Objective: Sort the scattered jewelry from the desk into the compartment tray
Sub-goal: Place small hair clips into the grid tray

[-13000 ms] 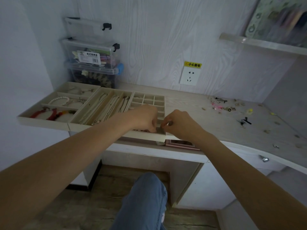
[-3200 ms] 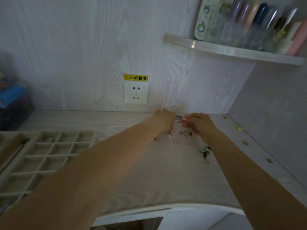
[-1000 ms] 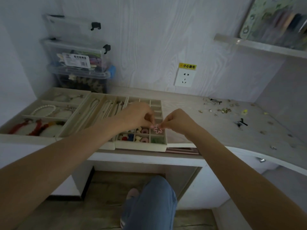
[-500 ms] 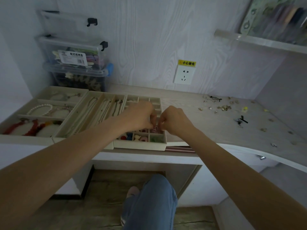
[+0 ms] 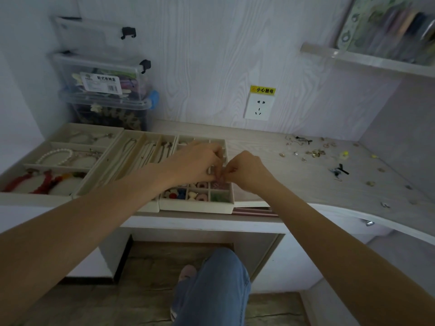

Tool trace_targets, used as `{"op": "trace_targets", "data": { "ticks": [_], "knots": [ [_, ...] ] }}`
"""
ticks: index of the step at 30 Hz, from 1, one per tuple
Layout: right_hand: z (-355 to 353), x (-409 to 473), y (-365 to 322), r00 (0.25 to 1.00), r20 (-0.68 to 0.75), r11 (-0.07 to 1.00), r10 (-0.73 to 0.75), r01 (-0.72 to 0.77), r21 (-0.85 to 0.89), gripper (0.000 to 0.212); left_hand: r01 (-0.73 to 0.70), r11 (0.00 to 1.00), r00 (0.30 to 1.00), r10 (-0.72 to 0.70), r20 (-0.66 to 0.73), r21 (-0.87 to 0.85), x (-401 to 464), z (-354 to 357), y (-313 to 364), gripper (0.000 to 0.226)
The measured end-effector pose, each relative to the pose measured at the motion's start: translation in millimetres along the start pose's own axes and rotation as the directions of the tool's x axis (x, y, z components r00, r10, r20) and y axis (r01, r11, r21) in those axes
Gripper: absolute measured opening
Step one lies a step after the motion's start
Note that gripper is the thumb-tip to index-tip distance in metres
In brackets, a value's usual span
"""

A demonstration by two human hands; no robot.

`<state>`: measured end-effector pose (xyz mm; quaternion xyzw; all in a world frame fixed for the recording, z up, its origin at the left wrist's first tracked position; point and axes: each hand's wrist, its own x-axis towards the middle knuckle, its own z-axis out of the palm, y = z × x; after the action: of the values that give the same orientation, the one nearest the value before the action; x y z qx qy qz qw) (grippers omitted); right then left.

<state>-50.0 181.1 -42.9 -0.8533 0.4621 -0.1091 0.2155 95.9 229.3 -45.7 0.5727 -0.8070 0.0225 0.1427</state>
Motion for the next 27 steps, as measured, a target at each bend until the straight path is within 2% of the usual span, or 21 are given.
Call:
{"op": "trace_targets", "data": {
  "ticks": [3, 5, 13, 18, 27],
  "knots": [
    [-2.9, -4.6, 0.9, 1.0, -0.002, 0.994, -0.026, 0.026, 0.104, 0.02, -0.016, 0.999, 0.999, 0.015, -0.041, -0.034, -3.6, 1.8, -2.5, 0.006],
    [-0.8, -5.4, 0.7, 0.999, -0.009, 0.993, -0.031, 0.031, 0.11, 0.019, -0.011, 1.0, 0.998, 0.009, -0.054, -0.025, -4.3, 2.2, -3.0, 0.005],
    [18.5, -7.6, -2.8, 0.995, -0.096, 0.993, -0.034, 0.023, -0.114, 0.017, 0.03, 0.999, 0.999, -0.031, 0.032, 0.024, -5.2, -1.6, -3.6, 0.012],
    [18.4, -11.7, -7.3, 0.991, -0.124, 0.972, -0.042, 0.012, -0.236, 0.01, 0.1, 0.995, 0.995, -0.1, 0.011, 0.025, -16.1, -11.2, -6.7, 0.018],
    [10.9, -4.6, -9.8, 0.998, -0.025, 0.98, -0.059, 0.053, -0.194, 0.013, 0.072, 0.981, 0.971, -0.11, 0.212, 0.179, -25.1, -19.8, -7.0, 0.043]
  ]
}}
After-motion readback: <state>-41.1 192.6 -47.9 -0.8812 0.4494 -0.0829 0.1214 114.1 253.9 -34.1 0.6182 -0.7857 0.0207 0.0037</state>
